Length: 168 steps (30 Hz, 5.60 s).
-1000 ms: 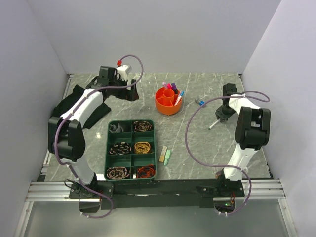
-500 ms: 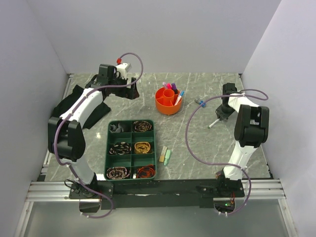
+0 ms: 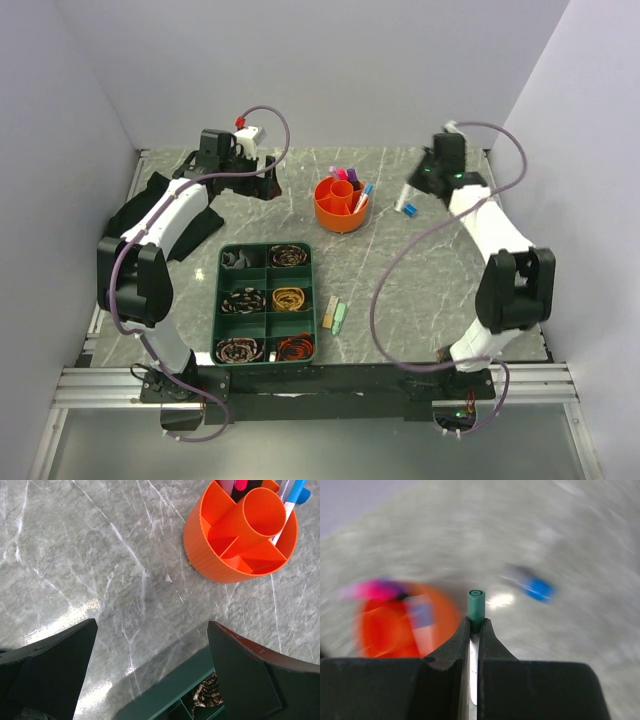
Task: Sort the stationery into containers
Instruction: Pick up the pen from the center of the board, then place the pen in the storage box, then pick up the stationery from the center of the board.
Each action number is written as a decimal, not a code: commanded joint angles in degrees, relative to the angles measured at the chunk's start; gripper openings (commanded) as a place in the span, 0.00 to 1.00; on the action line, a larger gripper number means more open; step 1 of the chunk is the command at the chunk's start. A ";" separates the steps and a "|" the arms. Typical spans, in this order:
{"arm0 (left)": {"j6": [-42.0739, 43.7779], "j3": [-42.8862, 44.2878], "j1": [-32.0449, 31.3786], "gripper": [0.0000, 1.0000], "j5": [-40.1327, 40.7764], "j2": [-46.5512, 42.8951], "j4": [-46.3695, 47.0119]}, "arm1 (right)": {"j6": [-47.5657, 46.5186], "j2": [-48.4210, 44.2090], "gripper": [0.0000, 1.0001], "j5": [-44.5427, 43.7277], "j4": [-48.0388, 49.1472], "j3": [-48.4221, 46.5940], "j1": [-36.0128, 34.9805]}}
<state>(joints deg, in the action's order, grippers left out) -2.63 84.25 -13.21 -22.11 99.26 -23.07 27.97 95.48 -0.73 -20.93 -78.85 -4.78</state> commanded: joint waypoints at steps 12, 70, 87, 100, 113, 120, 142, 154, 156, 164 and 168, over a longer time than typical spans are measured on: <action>0.70 -0.05 1.61 0.99 1.37 -4.25 1.62 | -14.43 7.78 0.00 -9.81 28.84 -4.99 -15.70; -2.30 -12.88 1.70 1.00 -8.03 -14.27 14.12 | -104.02 -26.47 0.83 15.42 -41.92 15.11 4.41; 8.70 -5.15 -7.79 1.00 -7.07 -9.70 -0.66 | -75.01 -12.71 0.87 15.32 -4.92 13.39 3.46; 9.49 -5.32 -7.79 0.99 -2.33 -10.14 -1.54 | -64.45 24.02 0.81 10.22 -16.14 -24.31 3.81; 9.14 -2.60 -5.60 0.99 -1.97 -6.46 -0.75 | -64.00 27.39 0.81 15.68 -28.38 -26.01 3.72; 7.91 -0.49 -4.63 1.00 -2.50 -4.52 -0.31 | -63.65 29.32 0.78 12.16 -24.34 -26.00 3.28; 7.03 -0.31 -4.37 0.99 -2.24 -2.23 0.39 | -70.68 32.14 0.36 15.59 -23.37 -24.95 2.23; 6.15 -0.31 -4.37 1.00 -2.85 -1.97 1.10 | -69.28 30.82 0.10 17.70 -21.96 -23.10 2.05; 6.41 -0.05 -4.37 0.99 -2.76 -2.58 1.10 | -68.93 28.46 0.05 16.73 -24.07 -24.16 2.23; 5.10 -2.51 -2.35 0.99 -4.26 -3.64 6.01 | -75.68 11.15 0.00 15.68 -30.13 -24.06 -0.05; 5.62 -2.60 -1.21 0.99 -4.26 -2.68 7.25 | -83.57 5.52 0.00 11.73 -31.72 -23.55 -5.23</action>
<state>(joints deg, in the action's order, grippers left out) 3.46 81.65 -15.59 -24.77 97.97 -19.49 -47.03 108.86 13.74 -49.84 -100.88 -4.34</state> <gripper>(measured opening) 0.995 0.266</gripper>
